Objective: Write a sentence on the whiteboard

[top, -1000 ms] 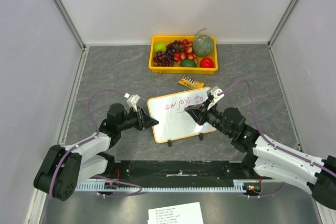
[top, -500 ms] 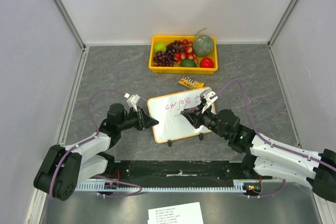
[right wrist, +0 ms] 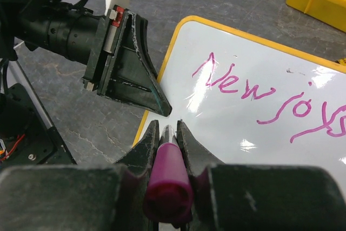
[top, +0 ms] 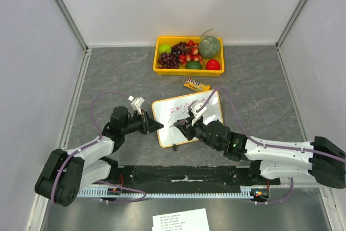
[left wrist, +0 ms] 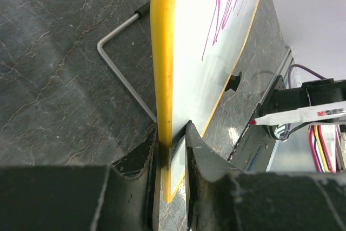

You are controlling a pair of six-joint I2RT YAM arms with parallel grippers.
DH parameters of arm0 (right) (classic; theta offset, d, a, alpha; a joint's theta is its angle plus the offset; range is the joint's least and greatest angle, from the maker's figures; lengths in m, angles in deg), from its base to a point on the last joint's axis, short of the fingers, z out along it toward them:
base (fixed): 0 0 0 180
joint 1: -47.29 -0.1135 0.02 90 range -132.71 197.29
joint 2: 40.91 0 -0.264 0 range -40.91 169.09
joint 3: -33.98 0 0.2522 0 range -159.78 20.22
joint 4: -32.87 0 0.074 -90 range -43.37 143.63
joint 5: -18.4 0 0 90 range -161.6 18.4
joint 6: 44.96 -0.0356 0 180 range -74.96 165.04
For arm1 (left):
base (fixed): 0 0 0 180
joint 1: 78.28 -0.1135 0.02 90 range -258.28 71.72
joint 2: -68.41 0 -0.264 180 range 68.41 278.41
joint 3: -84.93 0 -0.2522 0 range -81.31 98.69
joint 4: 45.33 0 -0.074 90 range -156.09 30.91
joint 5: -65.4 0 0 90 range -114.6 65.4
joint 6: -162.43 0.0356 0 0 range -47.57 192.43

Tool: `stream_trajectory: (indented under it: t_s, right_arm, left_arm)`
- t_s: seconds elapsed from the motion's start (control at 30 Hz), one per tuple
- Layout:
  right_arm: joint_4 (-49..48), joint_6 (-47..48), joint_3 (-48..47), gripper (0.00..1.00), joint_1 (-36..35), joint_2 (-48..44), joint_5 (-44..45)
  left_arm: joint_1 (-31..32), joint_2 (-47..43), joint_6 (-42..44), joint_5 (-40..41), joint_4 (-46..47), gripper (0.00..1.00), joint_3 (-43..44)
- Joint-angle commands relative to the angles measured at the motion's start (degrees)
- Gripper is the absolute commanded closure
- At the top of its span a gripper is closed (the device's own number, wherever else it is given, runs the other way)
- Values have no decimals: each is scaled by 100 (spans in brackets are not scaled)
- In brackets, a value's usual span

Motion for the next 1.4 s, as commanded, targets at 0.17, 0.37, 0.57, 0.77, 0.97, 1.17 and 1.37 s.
stream_trajectory:
  t_s: [0.17,0.37,0.57,0.77,0.97,1.17,1.37]
  right_arm:
    - [-527,17,-463,100,-70,584,400]
    - [-703,-185,-507,100,-70,892,206]
    - [-712,-211,-498,100,-70,989,232]
    - [-747,-299,-472,100,-61,1130,460]
    - [-773,-334,-410,100,-70,1156,654]
    - [-782,-343,-375,100,-70,1226,759]
    - [-712,-361,-384,100,-70,1288,891]
  left_arm:
    - [12,111,423,371,-256,98,95]
    - [3,59,414,379,-256,98,69]
    - [3,67,405,371,-256,98,69]
    - [12,67,405,362,-247,98,69]
    - [3,50,414,353,-247,98,60]
    - [12,58,405,353,-247,98,60]
    - [12,58,405,336,-238,98,51]
